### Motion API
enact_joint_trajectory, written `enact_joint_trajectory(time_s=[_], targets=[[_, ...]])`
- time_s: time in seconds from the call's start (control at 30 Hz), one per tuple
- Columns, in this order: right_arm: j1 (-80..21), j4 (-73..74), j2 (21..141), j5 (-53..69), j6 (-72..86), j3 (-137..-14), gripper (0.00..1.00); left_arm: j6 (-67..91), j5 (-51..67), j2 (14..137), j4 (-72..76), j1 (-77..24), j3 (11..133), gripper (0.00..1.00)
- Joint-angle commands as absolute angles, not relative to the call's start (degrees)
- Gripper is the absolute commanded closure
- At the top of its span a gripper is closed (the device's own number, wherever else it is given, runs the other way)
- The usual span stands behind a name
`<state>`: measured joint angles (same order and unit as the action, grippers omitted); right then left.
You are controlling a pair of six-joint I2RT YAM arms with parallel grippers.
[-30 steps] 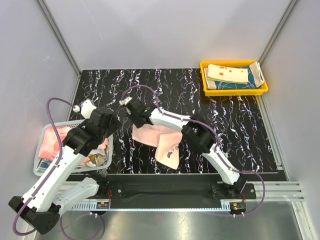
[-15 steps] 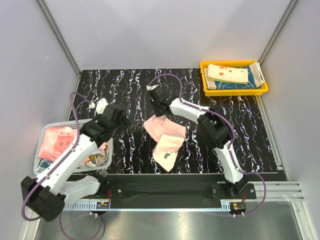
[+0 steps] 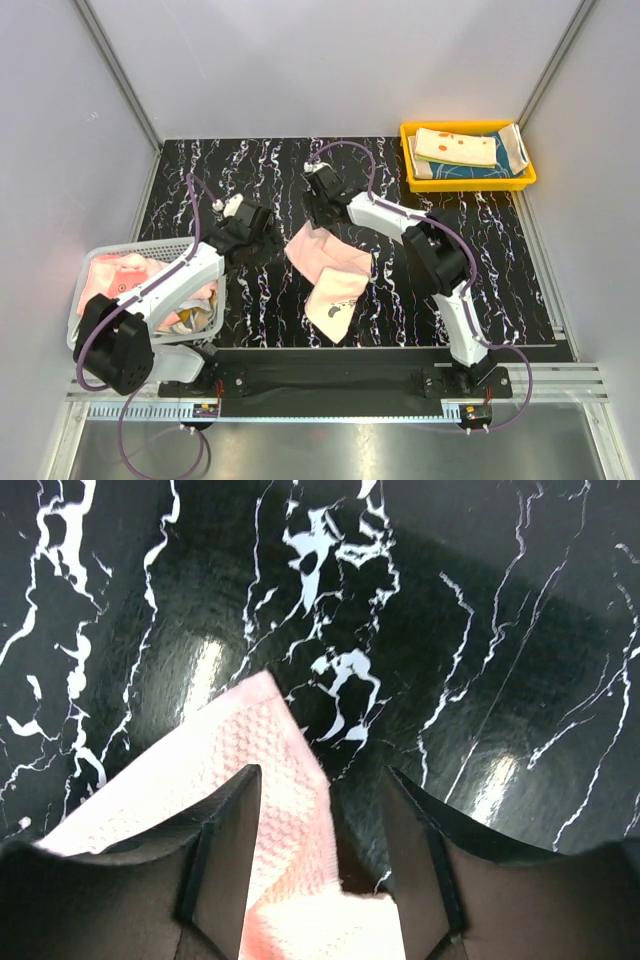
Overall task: Fold and stack the towels
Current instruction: Flatten out the crumpled towel
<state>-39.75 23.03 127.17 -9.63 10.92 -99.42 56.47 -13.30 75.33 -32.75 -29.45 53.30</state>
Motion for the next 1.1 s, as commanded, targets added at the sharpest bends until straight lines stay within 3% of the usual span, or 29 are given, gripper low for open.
enact_joint_trajectory(time_s=[0.0, 0.3, 0.7, 0.9, 1.07], targets=[[-39.29, 20.65, 126.91, -5.46, 10.37, -103.17, 0.42, 55.72, -12.83, 75.32, -29.62, -29.27, 54.41, 0.38], [-39.20, 19.60, 130.33, -2.82, 11.25, -104.85, 0.39, 55.63, -12.04, 76.46, -27.86, -28.92, 52.82, 0.38], [-41.22, 23.64, 135.43, -5.26, 11.95, -108.80, 0.46, 55.90, -12.04, 76.29, -26.81, -28.22, 50.71, 0.38], [-41.31, 25.23, 133.61, -9.40, 11.25, -108.46, 0.89, 55.81, -11.17, 76.29, -23.83, -26.38, 50.01, 0.34], [-41.13, 19.87, 123.68, -10.28, 9.76, -99.95, 0.99, 55.46, -9.58, 76.82, -17.07, -24.26, 50.18, 0.30]])
